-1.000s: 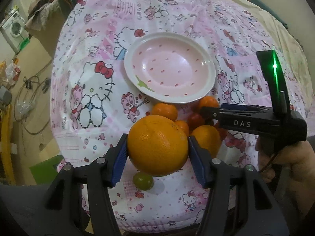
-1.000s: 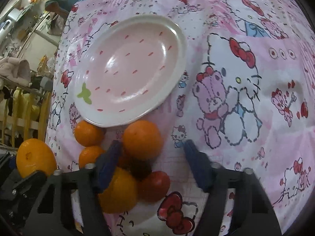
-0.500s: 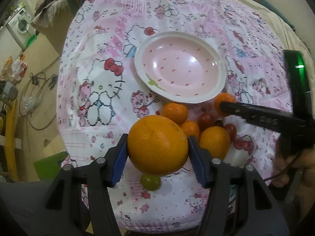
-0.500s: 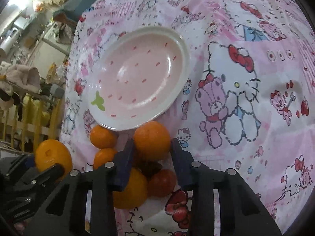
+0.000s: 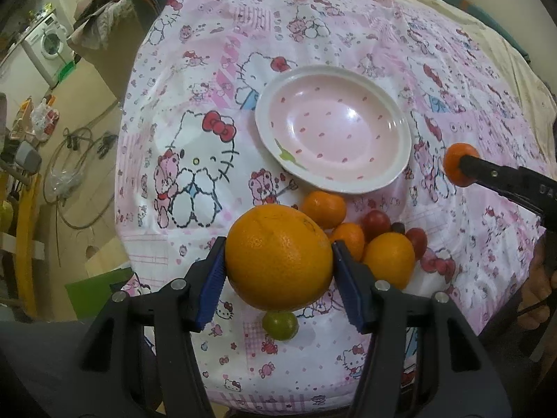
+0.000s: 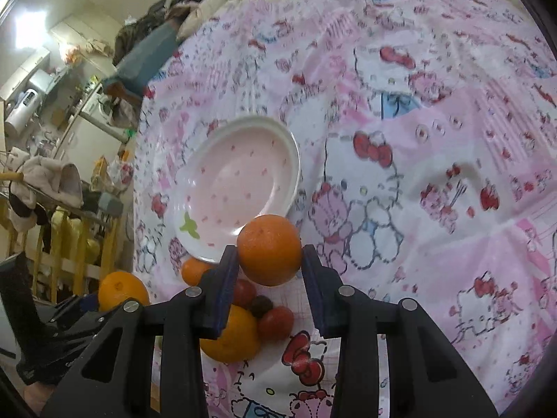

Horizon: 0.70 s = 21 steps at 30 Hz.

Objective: Organize fruits
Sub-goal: 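Grasp a tangerine with the right tool while the left tool lifts the large orange, then carry the tangerine over the plate and open the right tool while the left tool carries the orange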

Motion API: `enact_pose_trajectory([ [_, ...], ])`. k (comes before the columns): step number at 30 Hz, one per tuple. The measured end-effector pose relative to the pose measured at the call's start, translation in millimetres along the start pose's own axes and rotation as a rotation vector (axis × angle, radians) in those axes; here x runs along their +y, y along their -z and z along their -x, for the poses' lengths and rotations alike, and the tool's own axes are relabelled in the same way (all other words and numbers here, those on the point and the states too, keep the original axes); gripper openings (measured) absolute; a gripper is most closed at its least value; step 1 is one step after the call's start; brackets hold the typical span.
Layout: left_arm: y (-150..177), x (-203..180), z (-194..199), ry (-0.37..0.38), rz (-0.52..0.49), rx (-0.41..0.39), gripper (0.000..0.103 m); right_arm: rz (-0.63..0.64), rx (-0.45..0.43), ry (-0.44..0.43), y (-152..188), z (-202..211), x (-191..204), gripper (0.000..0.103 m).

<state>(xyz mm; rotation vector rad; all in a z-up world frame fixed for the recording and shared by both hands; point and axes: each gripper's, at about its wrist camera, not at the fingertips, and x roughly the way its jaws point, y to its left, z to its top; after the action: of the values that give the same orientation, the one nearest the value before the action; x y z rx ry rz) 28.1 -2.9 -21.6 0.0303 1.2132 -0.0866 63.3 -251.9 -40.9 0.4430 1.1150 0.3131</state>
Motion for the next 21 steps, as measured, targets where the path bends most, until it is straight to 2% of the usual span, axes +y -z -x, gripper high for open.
enact_pose_trajectory([
  [10, -38, -3, 11, 0.006, -0.005, -0.037, 0.055, 0.017, -0.124, -0.1, -39, 32, 6, 0.039],
  [21, -96, -7, 0, -0.023, -0.029, -0.058, 0.055, 0.063, -0.096, -0.106, -79, 15, 12, 0.039],
])
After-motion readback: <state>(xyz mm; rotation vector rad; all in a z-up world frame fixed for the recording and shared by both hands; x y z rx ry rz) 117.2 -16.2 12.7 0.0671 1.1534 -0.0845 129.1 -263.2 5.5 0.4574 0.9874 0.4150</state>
